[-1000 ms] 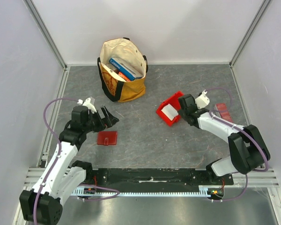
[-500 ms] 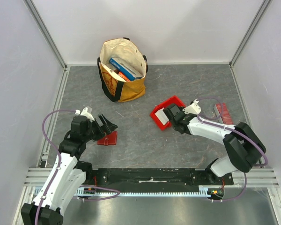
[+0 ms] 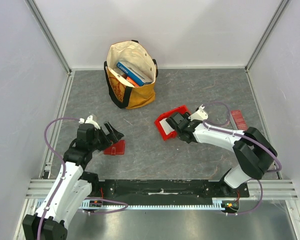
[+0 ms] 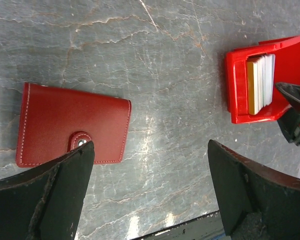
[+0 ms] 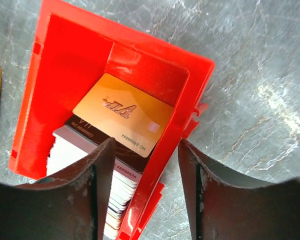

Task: Put the credit cards into the card holder
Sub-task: Move the storage box to the center of the board, then move the card holder to the corner of the board.

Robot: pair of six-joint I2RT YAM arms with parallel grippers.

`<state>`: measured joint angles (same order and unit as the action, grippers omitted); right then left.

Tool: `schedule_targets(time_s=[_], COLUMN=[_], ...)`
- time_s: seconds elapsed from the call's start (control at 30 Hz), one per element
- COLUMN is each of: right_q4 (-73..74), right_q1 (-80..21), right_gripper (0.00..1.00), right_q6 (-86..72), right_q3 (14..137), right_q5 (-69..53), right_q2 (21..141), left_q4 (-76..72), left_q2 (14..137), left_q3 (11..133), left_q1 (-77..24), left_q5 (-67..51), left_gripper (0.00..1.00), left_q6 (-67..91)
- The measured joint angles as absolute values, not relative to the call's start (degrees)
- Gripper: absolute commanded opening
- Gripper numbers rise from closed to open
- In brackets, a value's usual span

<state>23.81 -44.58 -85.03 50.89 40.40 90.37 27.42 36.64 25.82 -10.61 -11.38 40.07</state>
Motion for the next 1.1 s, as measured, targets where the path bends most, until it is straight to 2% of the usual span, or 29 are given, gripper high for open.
schedule_targets(time_s=[0.13, 0.33, 0.6, 0.83, 1.0, 1.1], right_q4=[25.0, 24.6, 18.2, 17.8, 17.3, 17.2], right_q1=[-44.6, -44.6, -44.6, -44.6, -44.6, -44.6], right_gripper=[0.71, 0.72, 0.73, 0.73, 0.7, 0.7], right_q6=[-80.2, -67.5, -49.3, -41.8, -41.8, -42.0], right_q3=[51.3, 52.6, 45.7, 41.7, 34.0, 30.4], right_q5=[42.1, 41.9, 32.5, 23.5, 14.4, 10.1], right_q2=[87.1, 79.4, 61.3, 58.0, 54.8, 52.1], left_q4=[27.4, 26.6, 21.3, 16.6, 15.2, 12.2], left_q2=[37.3, 40.7, 56.9, 65.0, 65.1, 64.5], left_q3=[25.8, 24.8, 25.4, 28.3, 27.8, 26.7], left_q1=[-10.6, -10.6, -10.6, -11.0, -15.3, -24.1], left_q5=[-9.0, -4.1, -0.5, -0.6, 1.7, 2.9], left_gripper=[0.99, 0.99, 0.99, 0.91, 0.89, 0.88], left_q6=[40.2, 40.6, 40.4, 39.3, 37.7, 40.2])
